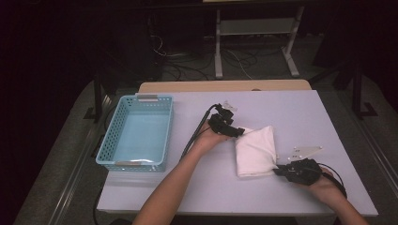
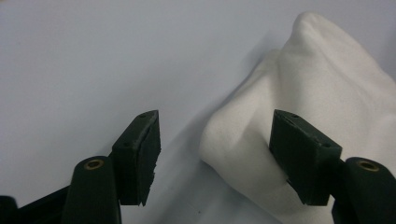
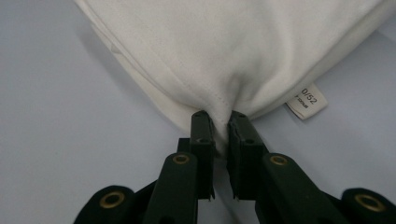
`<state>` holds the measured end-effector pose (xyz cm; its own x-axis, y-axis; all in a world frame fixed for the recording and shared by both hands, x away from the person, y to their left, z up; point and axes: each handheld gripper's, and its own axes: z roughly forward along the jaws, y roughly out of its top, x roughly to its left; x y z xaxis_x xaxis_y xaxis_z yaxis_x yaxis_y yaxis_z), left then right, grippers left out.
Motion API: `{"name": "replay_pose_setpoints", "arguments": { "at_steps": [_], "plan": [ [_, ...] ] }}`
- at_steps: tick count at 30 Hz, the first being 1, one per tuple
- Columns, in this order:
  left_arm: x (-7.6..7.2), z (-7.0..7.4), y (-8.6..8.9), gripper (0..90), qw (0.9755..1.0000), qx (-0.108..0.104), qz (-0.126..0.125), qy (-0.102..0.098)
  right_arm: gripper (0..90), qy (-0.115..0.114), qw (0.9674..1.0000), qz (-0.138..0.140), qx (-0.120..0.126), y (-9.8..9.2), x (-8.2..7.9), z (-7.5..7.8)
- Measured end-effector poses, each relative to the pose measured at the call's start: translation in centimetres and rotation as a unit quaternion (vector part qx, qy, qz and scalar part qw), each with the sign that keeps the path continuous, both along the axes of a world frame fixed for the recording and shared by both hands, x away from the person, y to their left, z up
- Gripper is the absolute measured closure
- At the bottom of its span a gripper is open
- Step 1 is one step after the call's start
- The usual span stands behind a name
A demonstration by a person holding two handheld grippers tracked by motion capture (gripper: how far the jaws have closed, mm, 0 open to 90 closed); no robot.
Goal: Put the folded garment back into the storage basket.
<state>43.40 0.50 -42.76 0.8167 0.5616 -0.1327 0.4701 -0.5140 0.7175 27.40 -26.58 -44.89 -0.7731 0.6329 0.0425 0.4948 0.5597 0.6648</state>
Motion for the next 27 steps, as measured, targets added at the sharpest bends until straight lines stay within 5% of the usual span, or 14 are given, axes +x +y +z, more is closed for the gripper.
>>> {"name": "replay_pose_setpoints", "arguments": {
  "at_steps": [5, 13, 27],
  "plan": [
    [0.1, -0.9, 0.2, 36.7, 0.9999, 0.013, 0.000, 0.011, 80.2, 0.000, 1.0000, -0.001, 0.000, 0.0, 0.0, 0.0],
    [0.6, -1.8, 0.9, 38.3, 0.9989, -0.006, 0.003, 0.047, 80.2, -0.001, 1.0000, 0.000, -0.001, 0.0, 0.0, 0.0],
    [0.5, -2.4, 1.2, 52.8, 0.9969, -0.038, -0.016, 0.066, 80.2, 0.000, 1.0000, 0.000, -0.003, 0.1, 0.0, 0.0]
  ]
}}
